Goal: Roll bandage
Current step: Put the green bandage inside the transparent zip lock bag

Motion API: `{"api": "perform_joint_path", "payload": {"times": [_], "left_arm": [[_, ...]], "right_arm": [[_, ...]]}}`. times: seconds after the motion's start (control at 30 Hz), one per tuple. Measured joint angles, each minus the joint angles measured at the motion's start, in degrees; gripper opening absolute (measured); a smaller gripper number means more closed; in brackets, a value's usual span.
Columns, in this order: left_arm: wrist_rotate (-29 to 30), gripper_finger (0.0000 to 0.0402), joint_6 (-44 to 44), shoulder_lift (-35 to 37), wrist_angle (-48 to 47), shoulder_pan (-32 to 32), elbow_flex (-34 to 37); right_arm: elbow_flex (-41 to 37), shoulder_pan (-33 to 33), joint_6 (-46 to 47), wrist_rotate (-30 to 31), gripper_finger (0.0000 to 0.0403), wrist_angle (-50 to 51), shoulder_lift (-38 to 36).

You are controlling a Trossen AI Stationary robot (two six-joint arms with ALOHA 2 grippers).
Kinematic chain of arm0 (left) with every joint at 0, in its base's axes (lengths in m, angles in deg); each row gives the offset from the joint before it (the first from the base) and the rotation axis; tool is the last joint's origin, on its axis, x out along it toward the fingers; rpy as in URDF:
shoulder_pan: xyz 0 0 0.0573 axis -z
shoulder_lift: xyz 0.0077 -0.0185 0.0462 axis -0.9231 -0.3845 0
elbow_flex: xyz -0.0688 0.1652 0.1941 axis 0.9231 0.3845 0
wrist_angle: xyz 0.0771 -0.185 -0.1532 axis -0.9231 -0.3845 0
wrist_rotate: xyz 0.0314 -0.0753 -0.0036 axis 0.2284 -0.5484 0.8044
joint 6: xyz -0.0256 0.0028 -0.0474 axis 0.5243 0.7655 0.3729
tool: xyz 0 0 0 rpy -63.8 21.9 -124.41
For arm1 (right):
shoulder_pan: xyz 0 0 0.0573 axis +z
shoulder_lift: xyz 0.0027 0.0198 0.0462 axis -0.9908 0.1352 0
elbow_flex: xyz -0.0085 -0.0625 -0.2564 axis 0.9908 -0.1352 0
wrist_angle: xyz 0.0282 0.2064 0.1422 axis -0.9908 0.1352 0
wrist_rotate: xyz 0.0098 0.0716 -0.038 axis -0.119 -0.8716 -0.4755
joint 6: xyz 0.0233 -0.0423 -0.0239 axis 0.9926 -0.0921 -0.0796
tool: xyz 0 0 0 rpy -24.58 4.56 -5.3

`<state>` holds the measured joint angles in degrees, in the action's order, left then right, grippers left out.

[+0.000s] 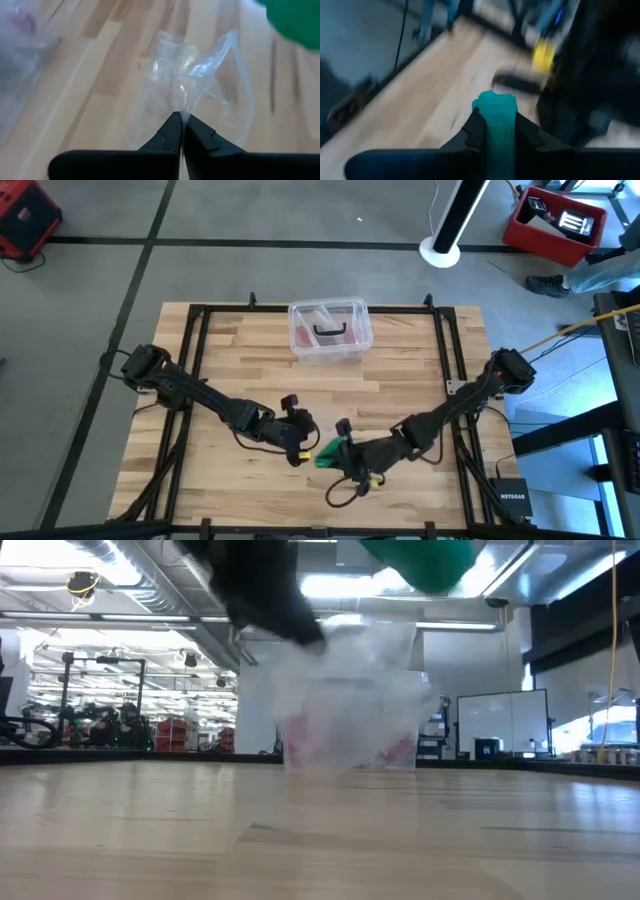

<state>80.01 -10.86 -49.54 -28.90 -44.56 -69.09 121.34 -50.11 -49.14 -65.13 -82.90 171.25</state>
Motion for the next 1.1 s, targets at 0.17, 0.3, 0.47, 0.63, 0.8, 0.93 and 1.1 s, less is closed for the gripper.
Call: {"api": "perform_joint_path", "payload": {"times": [0.17, 0.3, 0.47, 0.63, 0.8, 0.93, 1.1], "left_arm": [[-0.8, 0.0001, -3.8, 0.0, -0.2, 1.0, -3.7], [-2.9, 0.0001, -5.8, 0.0, -0.2, 1.9, -6.1], [-3.1, 0.0001, -7.4, 0.0, -0.4, 2.8, -7.6], [-3.3, 0.0001, -7.7, 0.0, -0.8, 2.9, -7.9], [-3.2, 0.0001, -6.9, -0.1, 0.2, 2.9, -8.0], [-2.6, 0.0001, -6.4, 0.1, 0.7, 2.7, -8.2], [-2.7, 0.0001, -6.9, 0.0, 0.4, 3.1, -8.1]], "right_arm": [[0.0, -1.1, -11.3, -2.8, 0.0053, -12.2, 0.7], [0.0, -1.8, -16.8, -5.4, 0.0053, -15.7, 0.7], [0.0, -1.8, -23.8, -7.2, 0.0053, -16.1, 0.9], [0.1, -1.8, -22.9, -9.4, 0.0053, -16.5, 1.8], [0.1, -1.4, -22.8, -10.2, 0.0053, -16.1, 3.9], [-0.2, -0.7, -26.0, -9.6, 0.0053, -17.6, 5.4], [-0.1, -0.5, -29.9, -4.8, 0.0053, -13.3, 5.3]]}}
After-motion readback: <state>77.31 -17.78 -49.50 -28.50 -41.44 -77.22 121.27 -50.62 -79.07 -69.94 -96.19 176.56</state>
